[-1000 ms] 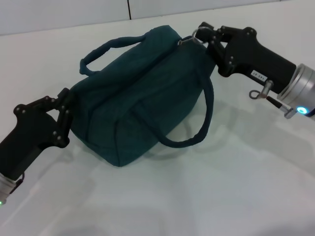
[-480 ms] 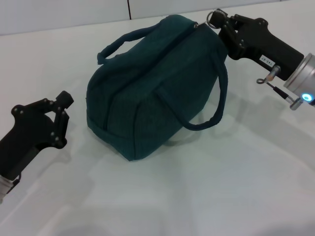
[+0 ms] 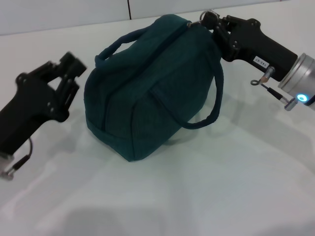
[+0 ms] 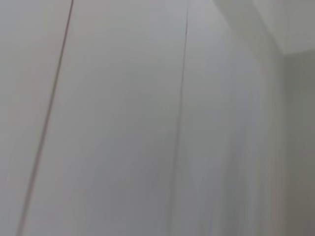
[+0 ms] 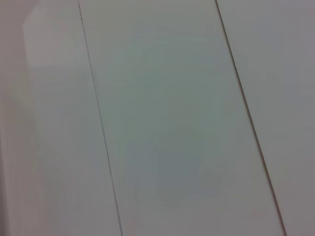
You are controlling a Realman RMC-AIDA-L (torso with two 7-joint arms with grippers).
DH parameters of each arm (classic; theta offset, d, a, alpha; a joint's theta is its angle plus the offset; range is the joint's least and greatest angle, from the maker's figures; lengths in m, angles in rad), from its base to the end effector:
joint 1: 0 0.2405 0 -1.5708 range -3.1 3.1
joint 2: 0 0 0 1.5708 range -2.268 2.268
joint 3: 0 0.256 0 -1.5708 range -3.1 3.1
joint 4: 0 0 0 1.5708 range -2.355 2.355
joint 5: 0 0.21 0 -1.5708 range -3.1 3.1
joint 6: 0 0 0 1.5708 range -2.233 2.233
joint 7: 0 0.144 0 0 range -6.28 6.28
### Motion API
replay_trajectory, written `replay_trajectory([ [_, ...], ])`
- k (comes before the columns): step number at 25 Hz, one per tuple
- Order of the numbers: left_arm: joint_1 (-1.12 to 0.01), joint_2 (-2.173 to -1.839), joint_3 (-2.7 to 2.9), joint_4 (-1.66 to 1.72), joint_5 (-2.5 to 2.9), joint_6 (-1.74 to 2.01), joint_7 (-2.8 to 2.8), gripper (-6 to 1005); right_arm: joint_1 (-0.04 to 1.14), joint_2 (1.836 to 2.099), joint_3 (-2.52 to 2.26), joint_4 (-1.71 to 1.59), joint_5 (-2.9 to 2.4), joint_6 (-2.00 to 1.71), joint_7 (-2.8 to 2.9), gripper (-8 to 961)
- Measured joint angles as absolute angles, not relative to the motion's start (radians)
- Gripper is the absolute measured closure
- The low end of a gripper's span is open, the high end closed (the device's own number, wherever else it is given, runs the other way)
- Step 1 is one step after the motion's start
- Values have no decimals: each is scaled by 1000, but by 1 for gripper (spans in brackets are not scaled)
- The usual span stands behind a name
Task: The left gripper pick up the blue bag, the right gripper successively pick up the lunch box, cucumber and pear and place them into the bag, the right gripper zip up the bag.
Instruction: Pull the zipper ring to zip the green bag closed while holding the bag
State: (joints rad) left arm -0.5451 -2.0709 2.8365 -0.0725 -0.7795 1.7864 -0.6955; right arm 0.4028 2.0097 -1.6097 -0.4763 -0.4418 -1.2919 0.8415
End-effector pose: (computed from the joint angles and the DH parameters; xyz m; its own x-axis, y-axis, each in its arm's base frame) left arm -0.2474 0.2908 -0.0180 0.4388 -0.0661 0.8961 0.4718 -0.8318 -0.2924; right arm 0.2361 0.3432 0.0003 0.4913 0.0354 -0.8703 -0.5820 -0.7300 -0.3582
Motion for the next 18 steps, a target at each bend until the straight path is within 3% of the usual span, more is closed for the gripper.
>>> replay_trajectory([
  [4,-665,-2059,2841,-156,-713,1782,-907,827,418,2011,-1610,-472,-453,-1292,842,942],
  [9,-822,-2083,2843,-347,-592,1770,-1129,737,429,2011,-1611,-468,-454,-1293,842,941],
  [14,-888,-2084,2845,-388,-537,1729,-1179,647,442,2011,-1610,-467,-463,-1287,842,940],
  [18,-920,-2085,2845,-386,-489,1651,-1184,451,449,2013,-1610,-467,-465,-1284,839,940],
])
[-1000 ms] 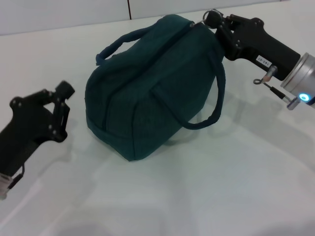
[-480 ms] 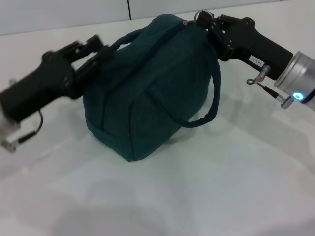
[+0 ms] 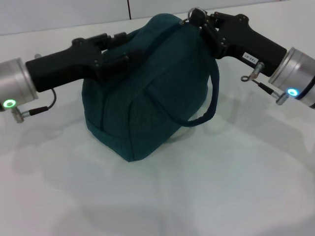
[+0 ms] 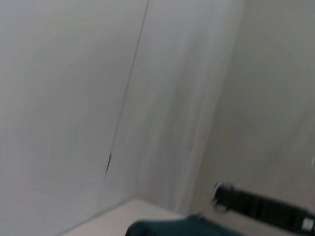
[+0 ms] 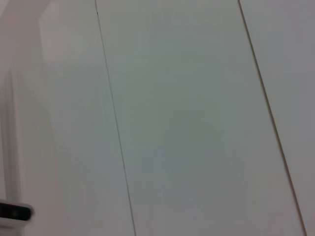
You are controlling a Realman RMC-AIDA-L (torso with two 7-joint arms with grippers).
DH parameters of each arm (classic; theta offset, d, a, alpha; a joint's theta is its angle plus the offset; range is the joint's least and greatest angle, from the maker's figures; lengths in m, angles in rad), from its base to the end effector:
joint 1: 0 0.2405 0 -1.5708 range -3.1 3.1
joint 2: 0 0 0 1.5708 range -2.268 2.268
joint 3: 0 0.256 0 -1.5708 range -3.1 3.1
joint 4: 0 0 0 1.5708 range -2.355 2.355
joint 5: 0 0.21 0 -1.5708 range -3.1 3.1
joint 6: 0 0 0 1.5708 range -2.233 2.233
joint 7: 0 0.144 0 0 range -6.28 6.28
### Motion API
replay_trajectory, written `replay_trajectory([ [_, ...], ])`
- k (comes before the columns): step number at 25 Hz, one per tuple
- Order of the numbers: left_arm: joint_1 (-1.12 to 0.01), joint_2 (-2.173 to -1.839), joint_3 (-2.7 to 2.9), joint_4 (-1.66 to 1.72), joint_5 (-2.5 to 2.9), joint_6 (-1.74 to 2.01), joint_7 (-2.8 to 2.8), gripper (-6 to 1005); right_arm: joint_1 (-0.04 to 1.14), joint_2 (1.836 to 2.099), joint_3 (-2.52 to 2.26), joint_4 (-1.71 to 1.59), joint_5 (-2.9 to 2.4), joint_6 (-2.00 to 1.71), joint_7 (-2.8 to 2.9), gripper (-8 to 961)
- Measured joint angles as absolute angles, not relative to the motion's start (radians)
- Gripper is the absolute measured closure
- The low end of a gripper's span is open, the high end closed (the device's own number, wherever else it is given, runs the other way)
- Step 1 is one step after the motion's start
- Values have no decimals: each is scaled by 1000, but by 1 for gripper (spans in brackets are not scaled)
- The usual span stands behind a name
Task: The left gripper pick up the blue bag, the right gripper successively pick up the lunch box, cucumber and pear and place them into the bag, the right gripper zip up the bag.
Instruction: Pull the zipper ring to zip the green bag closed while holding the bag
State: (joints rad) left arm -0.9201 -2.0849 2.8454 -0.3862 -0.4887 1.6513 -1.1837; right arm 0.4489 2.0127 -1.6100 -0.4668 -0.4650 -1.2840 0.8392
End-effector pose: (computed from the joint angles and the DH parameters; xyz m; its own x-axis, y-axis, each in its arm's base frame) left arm -0.1897 0.3761 -0.0177 0.6693 0.2517 0.6991 0.4138 -0.9077 -0.0693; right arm 0.2227 0.3520 -0.0048 0.5086 0.0418 -0.8600 -0.5439 -0.7587 -0.3586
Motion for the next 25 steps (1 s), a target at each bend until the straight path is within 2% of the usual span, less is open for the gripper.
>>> replay_trajectory([
  [1,-933,-2085,2845,-384,-461,1627,-1187,402,450,2013,-1610,-467,-465,-1284,839,940],
  [8,-973,-2089,2846,-358,-388,1555,-1191,484,457,2015,-1611,-466,-465,-1282,841,939],
  [15,-944,-2089,2845,-344,-402,1553,-1082,566,456,2020,-1612,-466,-466,-1285,841,938],
  [25,-895,-2088,2845,-292,-462,1556,-937,743,452,2021,-1628,-466,-466,-1273,866,937],
])
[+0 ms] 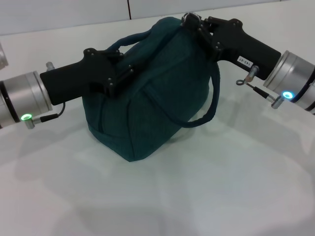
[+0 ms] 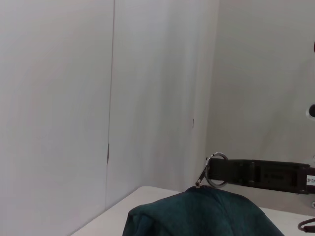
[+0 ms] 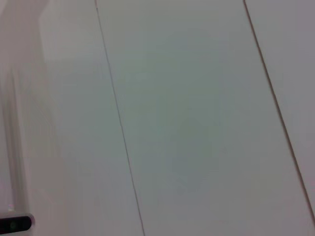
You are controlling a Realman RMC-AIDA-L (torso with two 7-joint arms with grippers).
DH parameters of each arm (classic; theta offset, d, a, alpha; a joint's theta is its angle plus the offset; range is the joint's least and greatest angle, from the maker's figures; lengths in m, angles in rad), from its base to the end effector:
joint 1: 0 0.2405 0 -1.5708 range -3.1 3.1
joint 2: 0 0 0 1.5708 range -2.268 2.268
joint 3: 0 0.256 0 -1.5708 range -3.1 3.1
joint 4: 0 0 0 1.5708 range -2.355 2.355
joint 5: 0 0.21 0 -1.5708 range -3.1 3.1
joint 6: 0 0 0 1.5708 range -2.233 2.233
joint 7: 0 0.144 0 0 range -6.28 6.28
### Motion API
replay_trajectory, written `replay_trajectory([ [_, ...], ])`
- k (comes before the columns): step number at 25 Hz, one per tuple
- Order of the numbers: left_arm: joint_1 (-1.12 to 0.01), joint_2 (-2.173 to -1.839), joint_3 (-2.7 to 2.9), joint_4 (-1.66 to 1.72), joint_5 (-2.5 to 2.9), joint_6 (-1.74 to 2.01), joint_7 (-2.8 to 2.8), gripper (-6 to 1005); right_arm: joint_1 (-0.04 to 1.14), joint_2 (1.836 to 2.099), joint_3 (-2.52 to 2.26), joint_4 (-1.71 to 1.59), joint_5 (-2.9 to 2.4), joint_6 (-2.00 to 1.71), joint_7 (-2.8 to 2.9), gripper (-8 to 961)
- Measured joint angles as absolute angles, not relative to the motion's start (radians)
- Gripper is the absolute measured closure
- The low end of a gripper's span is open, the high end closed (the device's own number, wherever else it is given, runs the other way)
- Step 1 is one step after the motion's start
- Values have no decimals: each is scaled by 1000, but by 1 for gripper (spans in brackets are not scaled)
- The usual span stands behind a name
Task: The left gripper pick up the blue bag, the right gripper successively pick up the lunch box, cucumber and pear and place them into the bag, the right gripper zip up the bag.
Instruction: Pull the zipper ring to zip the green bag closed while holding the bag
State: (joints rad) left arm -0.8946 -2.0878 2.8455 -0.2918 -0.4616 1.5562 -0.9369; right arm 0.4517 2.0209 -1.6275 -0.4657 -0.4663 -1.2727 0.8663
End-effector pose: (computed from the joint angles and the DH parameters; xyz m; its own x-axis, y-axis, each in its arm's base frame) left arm -0.1952 0.3704 -0.0404 0.7523 0.0935 0.6522 0.2914 -0.9350 -0.2020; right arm 0.2204 0.3507 -0.0119 0.4991 0.0050 -0.8665 -0.5554 -0.7657 -0.3243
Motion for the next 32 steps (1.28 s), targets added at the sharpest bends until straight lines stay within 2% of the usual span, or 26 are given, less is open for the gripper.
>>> replay_trajectory([
  [5,-893,-2088,2845,-291,-461,1556,-919,799,453,2016,-1648,-465,-467,-1269,886,937],
  [10,-883,-2087,2845,-285,-447,1559,-902,863,447,2015,-1651,-465,-468,-1269,887,855],
  [21,-861,-2086,2845,-279,-418,1562,-844,933,419,2005,-1640,-461,-464,-1298,899,493],
  [23,-861,-2086,2845,-279,-418,1562,-844,934,410,1990,-1640,-473,-481,-1332,894,317],
  [24,-855,-2085,2845,-280,-415,1581,-830,934,410,1990,-1640,-473,-481,-1332,894,317],
  [25,-852,-2084,2845,-281,-413,1598,-823,934,405,1957,-1640,-505,-530,-1357,905,318],
  [27,-841,-2080,2845,-289,-402,1663,-795,935,401,1934,-1640,-539,-569,-1360,928,318],
  [29,-833,-2075,2846,-295,-394,1701,-781,935,382,1898,-1628,-631,-643,-1342,988,319],
  [32,-827,-2068,2846,-301,-384,1741,-769,936,352,1877,-1565,-757,-774,-1288,1078,320],
])
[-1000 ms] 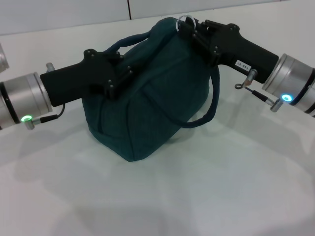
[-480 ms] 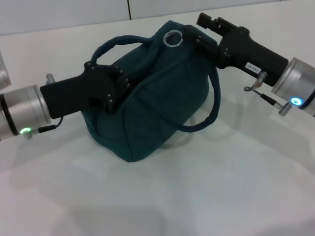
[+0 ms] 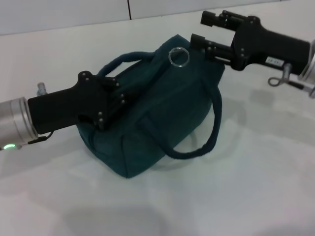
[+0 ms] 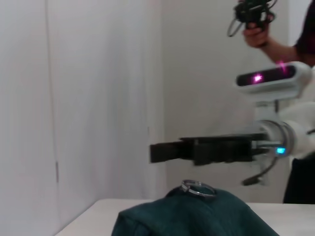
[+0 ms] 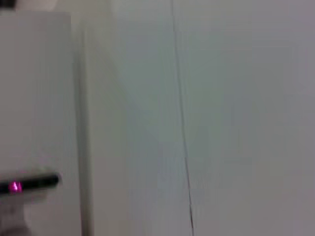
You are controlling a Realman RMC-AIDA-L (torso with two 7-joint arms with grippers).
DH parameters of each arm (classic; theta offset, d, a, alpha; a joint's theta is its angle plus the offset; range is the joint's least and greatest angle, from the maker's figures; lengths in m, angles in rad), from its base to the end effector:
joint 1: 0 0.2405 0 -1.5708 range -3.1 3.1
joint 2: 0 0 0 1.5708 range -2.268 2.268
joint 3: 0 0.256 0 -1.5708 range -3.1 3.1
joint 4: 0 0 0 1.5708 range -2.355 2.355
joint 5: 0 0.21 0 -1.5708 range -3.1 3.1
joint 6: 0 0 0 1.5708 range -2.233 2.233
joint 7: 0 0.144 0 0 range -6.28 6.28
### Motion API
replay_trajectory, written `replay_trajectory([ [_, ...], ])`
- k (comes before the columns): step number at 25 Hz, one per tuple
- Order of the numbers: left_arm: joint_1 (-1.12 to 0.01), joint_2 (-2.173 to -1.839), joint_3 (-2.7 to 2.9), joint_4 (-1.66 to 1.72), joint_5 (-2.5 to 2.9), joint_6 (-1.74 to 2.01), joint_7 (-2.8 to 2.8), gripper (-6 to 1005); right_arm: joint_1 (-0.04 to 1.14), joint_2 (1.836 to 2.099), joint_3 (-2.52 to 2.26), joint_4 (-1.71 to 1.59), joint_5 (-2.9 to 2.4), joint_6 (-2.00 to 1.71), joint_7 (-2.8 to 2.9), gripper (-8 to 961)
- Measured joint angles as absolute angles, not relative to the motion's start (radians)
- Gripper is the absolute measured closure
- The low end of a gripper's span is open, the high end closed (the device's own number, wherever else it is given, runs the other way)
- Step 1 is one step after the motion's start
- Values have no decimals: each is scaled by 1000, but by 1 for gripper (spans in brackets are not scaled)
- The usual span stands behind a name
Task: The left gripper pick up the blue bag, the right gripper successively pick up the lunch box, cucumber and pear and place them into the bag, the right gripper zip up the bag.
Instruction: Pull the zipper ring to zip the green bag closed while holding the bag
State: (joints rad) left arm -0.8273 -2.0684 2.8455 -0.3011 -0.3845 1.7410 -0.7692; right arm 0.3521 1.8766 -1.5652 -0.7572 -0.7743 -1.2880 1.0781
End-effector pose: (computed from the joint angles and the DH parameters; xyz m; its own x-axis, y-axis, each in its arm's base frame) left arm -0.2115 0.3356 -0.0306 0.7565 -0.0394 0.6528 0.1147 -0.9747 -0.1918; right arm 0.2200 0.3410 0.0382 0.6494 0.0242 -0.7600 -0.3621 -0.8691 -0.3370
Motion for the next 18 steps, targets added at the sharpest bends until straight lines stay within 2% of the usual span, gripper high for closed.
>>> replay_trajectory([
  [3,-830,-2068,2846,-302,-384,1756,-771,937,320,1895,-1447,-886,-1005,-1255,1205,321],
  [7,-837,-2068,2846,-301,-391,1759,-776,939,286,1967,-1326,-998,-1228,-1264,1264,327],
  [9,-839,-2069,2845,-302,-396,1759,-778,940,274,1993,-1290,-1035,-1292,-1288,1274,330],
  [18,-841,-2068,2845,-302,-410,1760,-786,945,260,1998,-1251,-1060,-1344,-1382,1312,344],
])
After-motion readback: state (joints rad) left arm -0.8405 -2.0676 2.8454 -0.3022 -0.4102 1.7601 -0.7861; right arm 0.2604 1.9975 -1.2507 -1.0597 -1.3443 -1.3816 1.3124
